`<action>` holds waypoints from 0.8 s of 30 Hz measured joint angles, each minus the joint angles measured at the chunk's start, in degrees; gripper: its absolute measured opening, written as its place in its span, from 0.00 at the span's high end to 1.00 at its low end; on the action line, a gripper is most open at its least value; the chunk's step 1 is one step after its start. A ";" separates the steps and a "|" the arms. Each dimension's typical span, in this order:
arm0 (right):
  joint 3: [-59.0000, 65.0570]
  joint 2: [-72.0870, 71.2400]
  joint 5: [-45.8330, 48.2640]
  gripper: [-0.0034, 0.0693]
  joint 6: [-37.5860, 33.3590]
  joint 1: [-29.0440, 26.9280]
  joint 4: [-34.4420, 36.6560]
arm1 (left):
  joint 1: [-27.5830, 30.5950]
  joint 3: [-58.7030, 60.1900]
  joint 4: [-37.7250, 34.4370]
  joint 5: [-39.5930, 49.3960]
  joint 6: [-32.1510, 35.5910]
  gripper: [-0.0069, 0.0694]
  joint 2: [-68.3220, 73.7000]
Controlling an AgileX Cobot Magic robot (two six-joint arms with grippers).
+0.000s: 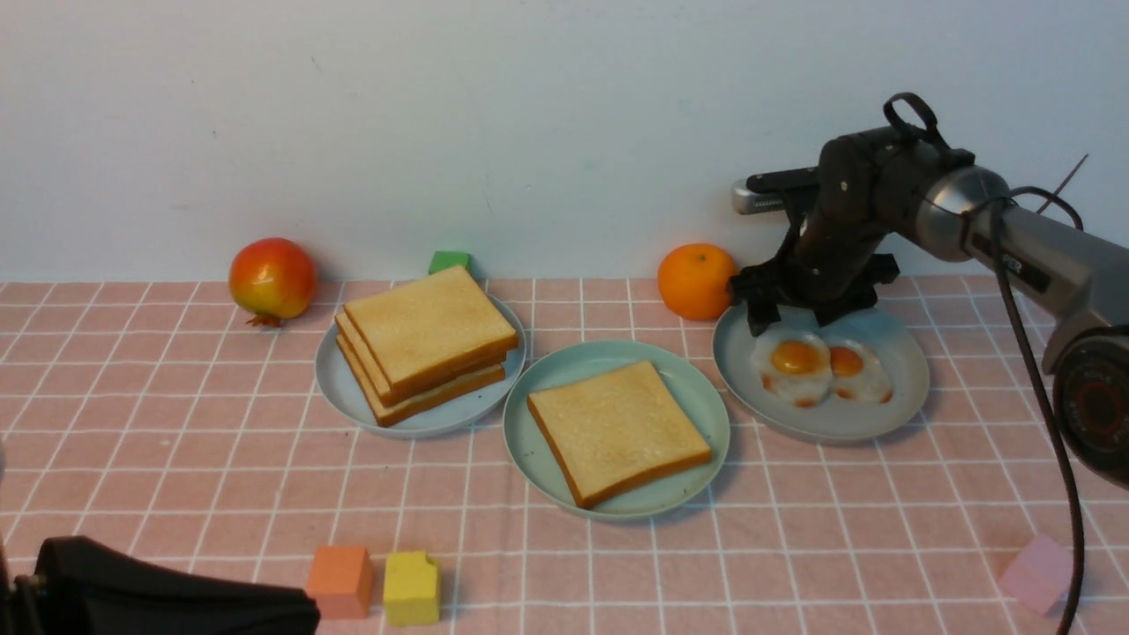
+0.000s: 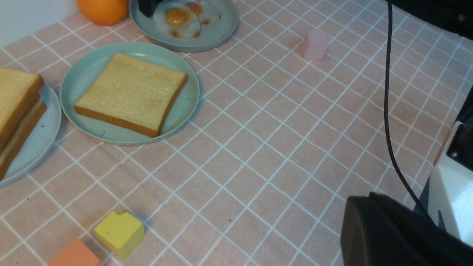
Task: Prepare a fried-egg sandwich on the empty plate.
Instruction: Use the right arm to grab a fried egg
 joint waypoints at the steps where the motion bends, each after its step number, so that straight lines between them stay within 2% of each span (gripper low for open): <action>1: 0.00 0.01 -0.12 0.14 -0.36 -0.12 0.77 | 0.00 0.00 0.00 -0.51 0.00 0.88 0.00; 8: 0.00 -0.42 -0.06 0.14 -0.49 -0.22 0.02 | 0.00 0.00 0.00 -1.88 0.00 0.88 0.00; 13: 0.06 -2.40 4.26 0.14 -0.55 -0.22 -2.54 | 0.00 0.00 0.00 -1.95 0.00 0.88 0.00; 24: 0.01 -4.02 8.29 0.14 -3.77 -0.17 -2.66 | 0.00 0.00 0.00 -2.01 0.00 0.88 0.00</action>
